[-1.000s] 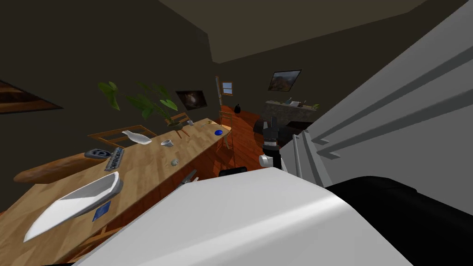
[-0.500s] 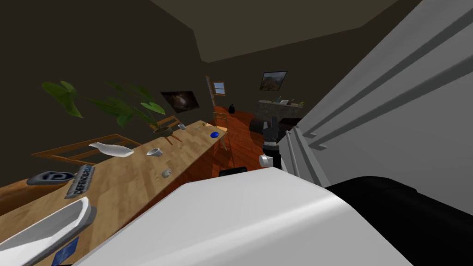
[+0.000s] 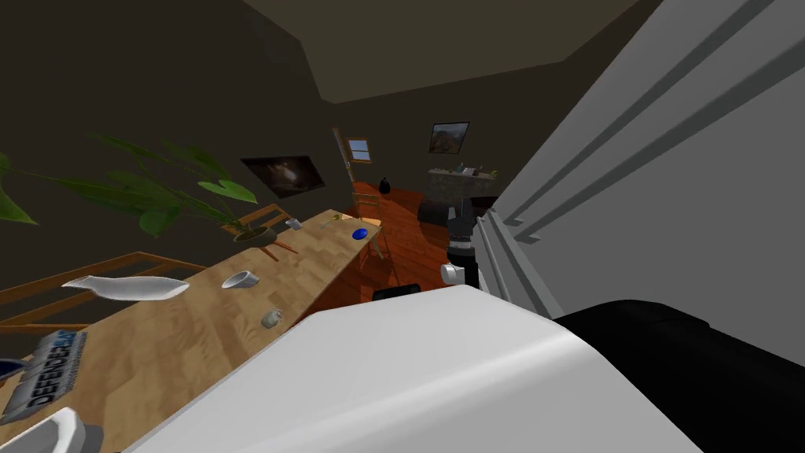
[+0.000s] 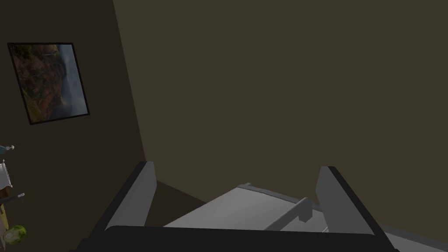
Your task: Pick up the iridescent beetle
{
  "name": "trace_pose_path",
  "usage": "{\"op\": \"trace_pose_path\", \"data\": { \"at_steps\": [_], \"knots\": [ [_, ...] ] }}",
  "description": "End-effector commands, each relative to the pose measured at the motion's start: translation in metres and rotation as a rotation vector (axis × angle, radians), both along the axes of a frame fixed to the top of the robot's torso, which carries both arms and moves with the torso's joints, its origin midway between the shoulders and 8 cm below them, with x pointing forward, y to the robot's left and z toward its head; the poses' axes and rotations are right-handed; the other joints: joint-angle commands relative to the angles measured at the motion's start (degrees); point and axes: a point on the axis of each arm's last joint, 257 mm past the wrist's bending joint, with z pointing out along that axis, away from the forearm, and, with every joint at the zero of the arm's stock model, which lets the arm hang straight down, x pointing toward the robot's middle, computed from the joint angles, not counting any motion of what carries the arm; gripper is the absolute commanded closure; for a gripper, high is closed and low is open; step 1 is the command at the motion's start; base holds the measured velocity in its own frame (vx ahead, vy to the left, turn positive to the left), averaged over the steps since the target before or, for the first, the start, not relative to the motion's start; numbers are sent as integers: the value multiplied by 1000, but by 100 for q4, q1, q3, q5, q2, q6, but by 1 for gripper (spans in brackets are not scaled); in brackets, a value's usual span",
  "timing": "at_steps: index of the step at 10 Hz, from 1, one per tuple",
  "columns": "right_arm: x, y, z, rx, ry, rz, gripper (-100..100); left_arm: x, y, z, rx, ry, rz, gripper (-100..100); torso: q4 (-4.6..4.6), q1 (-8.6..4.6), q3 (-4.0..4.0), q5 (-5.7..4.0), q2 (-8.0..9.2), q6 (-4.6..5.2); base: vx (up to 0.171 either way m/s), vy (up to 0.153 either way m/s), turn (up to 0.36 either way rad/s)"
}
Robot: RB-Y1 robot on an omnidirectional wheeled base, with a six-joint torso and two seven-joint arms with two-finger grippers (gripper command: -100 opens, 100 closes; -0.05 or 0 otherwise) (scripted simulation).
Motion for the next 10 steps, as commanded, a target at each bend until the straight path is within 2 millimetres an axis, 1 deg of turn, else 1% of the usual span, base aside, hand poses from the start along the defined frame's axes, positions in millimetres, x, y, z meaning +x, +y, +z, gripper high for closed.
{"op": "trace_pose_path", "data": {
  "at_steps": [1,3,4,5,7,9,10],
  "knots": [
    [0,0,0,0,0,0,0,-14,11,-7,10,41,16,-100,0,0,0,0,0,0,50,132,-240],
    [0,0,0,0,0,0,0,-51,42,-18,62,150,32,-100,-1,-8,-3,1,-5,0,65,138,-357],
    [0,0,0,0,0,0,0,-53,43,-19,58,156,43,-100,-2,7,-7,3,-13,0,38,137,-165],
    [0,0,0,0,0,0,0,-70,58,-23,81,206,57,-100,-1,-3,-4,3,-7,-5,31,119,-291],
    [0,0,0,0,0,0,0,-102,84,-29,125,293,85,-100,-1,6,-4,3,-8,1,37,185,-407],
    [0,0,0,0,0,0,0,-129,102,-34,158,361,111,-100,-1,26,-4,9,-7,-3,21,202,-321],
    [0,0,0,0,0,0,0,-140,108,-36,170,389,123,-100,0,14,-3,7,-7,-3,13,181,-329]
  ]
}}
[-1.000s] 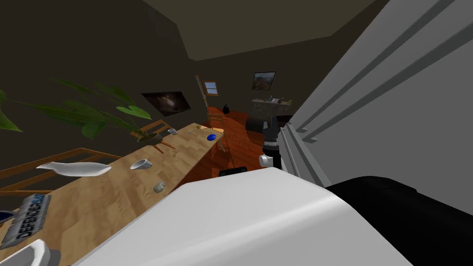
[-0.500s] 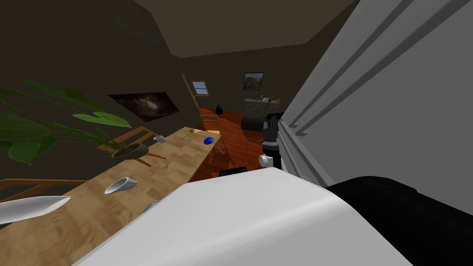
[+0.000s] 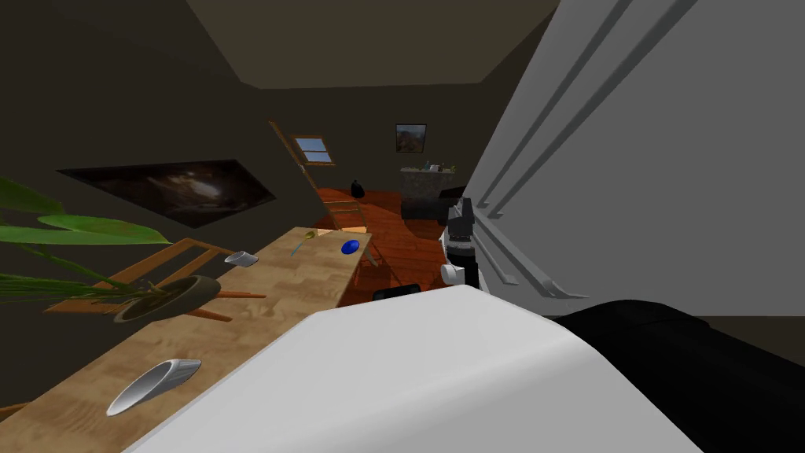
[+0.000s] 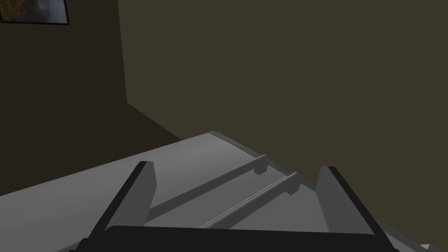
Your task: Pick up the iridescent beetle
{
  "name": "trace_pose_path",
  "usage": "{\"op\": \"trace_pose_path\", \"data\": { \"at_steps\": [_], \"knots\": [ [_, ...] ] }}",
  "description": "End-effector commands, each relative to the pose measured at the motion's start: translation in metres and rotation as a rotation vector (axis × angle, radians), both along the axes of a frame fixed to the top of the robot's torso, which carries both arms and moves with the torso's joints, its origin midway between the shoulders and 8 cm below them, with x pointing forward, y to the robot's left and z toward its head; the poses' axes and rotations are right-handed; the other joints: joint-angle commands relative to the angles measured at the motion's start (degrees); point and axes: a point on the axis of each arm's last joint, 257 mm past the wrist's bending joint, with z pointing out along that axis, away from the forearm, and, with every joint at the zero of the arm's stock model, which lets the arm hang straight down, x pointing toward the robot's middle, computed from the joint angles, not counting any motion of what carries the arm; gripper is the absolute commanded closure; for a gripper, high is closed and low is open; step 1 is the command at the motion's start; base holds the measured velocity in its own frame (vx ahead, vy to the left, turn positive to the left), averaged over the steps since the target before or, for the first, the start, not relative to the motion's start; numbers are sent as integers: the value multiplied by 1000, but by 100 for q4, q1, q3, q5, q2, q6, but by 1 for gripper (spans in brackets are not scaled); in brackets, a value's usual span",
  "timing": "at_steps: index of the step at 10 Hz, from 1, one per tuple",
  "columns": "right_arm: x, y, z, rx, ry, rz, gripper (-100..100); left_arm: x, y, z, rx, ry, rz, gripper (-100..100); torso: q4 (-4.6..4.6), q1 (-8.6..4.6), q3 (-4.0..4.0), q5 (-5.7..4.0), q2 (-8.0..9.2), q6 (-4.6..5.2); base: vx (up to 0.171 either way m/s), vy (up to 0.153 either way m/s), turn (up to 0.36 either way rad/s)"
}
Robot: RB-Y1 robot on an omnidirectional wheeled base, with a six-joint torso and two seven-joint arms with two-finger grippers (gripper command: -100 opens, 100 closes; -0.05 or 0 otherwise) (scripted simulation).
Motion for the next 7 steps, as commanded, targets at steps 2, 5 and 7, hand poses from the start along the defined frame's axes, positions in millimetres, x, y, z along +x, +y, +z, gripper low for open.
{"op": "trace_pose_path", "data": {
  "at_steps": [2,5,7],
  "knots": [
    [0,0,0,0,0,0,0,-18,10,-5,18,41,22,-100,-1,-1,-4,1,-8,-4,34,146,-135],
    [0,0,0,0,0,0,0,-26,5,-10,17,59,32,0,-1,-57,-4,-11,-6,-9,13,45,-86],
    [0,0,0,0,0,0,0,-29,-2,-25,18,51,41,-100,0,-71,-1,-14,-2,-8,6,25,-44]
  ]
}}
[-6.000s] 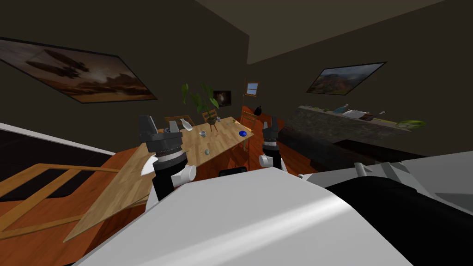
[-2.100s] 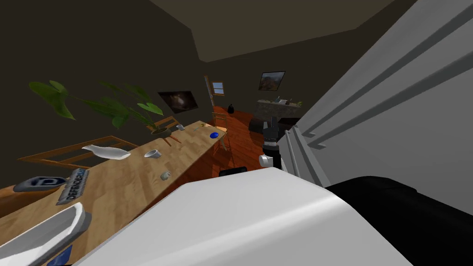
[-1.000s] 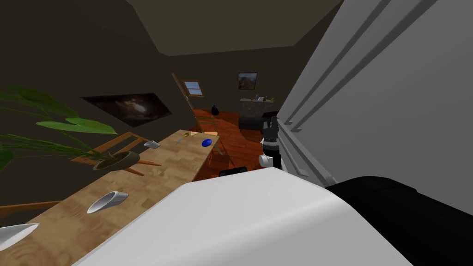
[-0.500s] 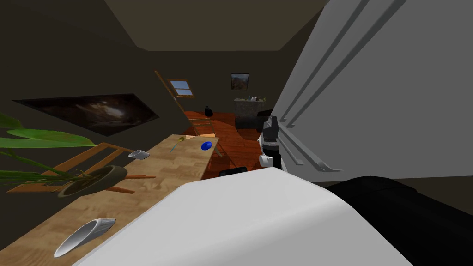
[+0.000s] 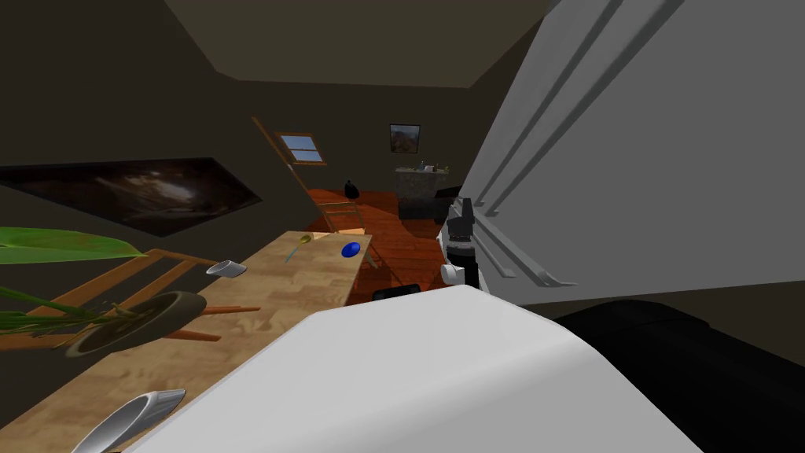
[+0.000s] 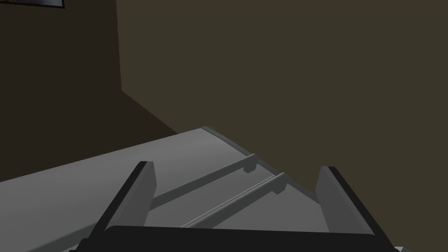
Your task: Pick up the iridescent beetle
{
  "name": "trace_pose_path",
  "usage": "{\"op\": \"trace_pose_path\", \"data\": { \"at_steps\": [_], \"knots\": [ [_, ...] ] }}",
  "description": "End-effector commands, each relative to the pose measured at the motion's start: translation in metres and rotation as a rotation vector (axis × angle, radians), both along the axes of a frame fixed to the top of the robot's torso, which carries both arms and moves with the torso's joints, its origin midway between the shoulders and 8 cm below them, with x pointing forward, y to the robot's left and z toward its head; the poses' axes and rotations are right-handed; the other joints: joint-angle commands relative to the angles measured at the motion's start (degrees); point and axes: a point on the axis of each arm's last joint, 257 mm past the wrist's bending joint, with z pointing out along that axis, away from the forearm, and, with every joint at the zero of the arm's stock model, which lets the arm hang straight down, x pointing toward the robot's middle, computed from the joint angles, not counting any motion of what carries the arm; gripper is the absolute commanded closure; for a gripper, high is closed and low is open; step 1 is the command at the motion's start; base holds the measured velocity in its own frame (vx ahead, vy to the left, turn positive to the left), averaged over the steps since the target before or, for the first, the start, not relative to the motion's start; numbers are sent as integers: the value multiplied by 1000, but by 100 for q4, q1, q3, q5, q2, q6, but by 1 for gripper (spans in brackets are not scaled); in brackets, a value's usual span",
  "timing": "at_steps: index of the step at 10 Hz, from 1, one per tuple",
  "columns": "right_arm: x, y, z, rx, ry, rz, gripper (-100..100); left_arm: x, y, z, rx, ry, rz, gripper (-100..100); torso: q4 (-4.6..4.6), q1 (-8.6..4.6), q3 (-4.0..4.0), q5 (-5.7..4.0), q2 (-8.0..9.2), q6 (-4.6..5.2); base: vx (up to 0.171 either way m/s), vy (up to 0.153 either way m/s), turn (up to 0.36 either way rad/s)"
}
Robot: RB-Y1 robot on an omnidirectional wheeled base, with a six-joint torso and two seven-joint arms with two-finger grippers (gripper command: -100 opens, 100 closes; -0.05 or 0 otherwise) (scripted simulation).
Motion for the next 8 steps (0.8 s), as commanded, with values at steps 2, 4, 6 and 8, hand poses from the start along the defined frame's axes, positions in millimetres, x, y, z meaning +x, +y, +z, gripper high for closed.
{"op": "trace_pose_path", "data": {
  "at_steps": [2,4,6,8],
  "knots": [
    [0,0,0,0,0,0,0,-3,-8,-13,1,-5,4,-100,0,0,0,0,0,0,6,28,-27],
    [0,0,0,0,0,0,0,-2,-6,-9,1,-4,3,100,0,-6,0,-2,0,0,2,6,-3],
    [0,0,0,0,0,0,0,-1,-6,-9,0,-6,6,100,-1,-3,-1,8,-1,6,0,0,0],
    [0,0,0,0,0,0,0,-1,-6,-9,0,-6,5,100,-2,5,-2,11,-2,4,0,0,0]
  ]
}}
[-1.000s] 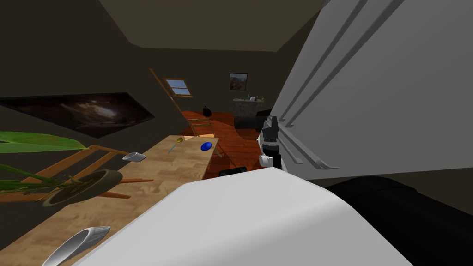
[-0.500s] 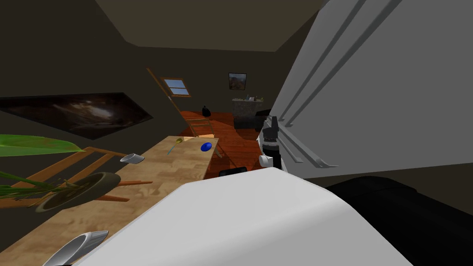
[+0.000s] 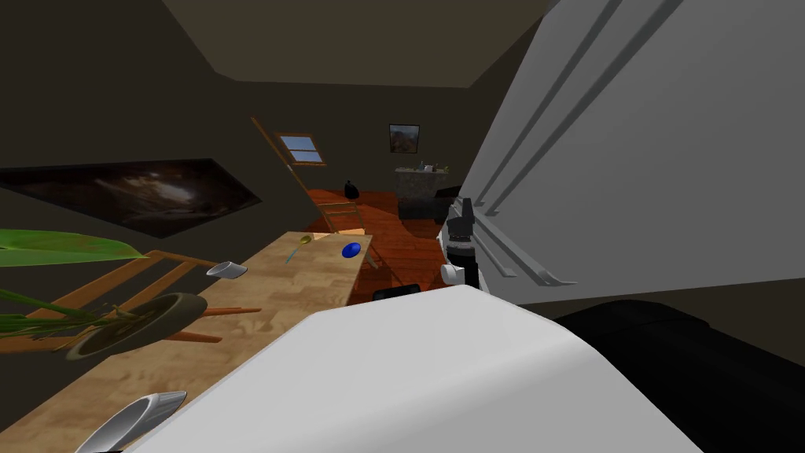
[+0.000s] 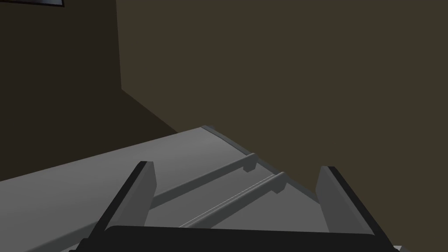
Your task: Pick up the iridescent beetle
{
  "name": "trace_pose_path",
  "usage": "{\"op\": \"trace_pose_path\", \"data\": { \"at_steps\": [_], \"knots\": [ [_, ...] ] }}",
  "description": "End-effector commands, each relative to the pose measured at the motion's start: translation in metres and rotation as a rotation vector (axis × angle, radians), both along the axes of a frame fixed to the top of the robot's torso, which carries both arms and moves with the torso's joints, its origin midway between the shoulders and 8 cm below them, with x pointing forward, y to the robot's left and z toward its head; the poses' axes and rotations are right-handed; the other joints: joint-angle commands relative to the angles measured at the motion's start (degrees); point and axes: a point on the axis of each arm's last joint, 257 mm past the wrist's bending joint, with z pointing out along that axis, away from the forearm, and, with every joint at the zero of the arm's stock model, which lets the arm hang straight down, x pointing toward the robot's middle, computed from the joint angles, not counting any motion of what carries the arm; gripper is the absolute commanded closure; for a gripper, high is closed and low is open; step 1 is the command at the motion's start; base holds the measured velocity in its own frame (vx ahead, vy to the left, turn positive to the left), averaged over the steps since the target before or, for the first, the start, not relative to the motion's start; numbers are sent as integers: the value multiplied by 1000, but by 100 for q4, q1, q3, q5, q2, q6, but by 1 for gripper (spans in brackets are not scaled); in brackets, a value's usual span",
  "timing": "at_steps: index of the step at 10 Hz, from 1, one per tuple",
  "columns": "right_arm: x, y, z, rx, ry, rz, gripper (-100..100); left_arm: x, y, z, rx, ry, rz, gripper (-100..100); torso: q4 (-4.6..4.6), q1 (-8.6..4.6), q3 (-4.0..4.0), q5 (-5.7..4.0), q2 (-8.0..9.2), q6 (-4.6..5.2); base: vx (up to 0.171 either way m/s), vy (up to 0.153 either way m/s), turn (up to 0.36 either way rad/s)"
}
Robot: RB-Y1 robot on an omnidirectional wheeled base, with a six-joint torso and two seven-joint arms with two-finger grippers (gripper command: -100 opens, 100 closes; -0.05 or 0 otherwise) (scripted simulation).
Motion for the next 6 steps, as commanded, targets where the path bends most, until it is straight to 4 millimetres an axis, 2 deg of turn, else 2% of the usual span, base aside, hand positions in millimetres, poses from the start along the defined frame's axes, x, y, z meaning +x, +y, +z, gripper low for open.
{"op": "trace_pose_path", "data": {
  "at_steps": [1,2,4,5,6],
  "knots": [
    [0,0,0,0,0,0,0,0,0,0,0,0,0,0,0,0,0,0,0,0,0,0,0],
    [0,0,0,0,0,0,0,1,8,11,2,7,-8,100,0,1,0,1,0,0,-1,-27,55],
    [0,0,0,0,0,0,0,3,13,21,1,12,-14,100,-2,-15,0,-5,1,-4,-5,-39,41],
    [0,0,0,0,0,0,0,3,12,18,3,10,-14,100,-2,-15,0,-5,1,-4,-3,-13,8],
    [0,0,0,0,0,0,0,3,12,18,2,11,-13,0,-1,-7,-1,0,0,-4,0,0,0]
  ]
}}
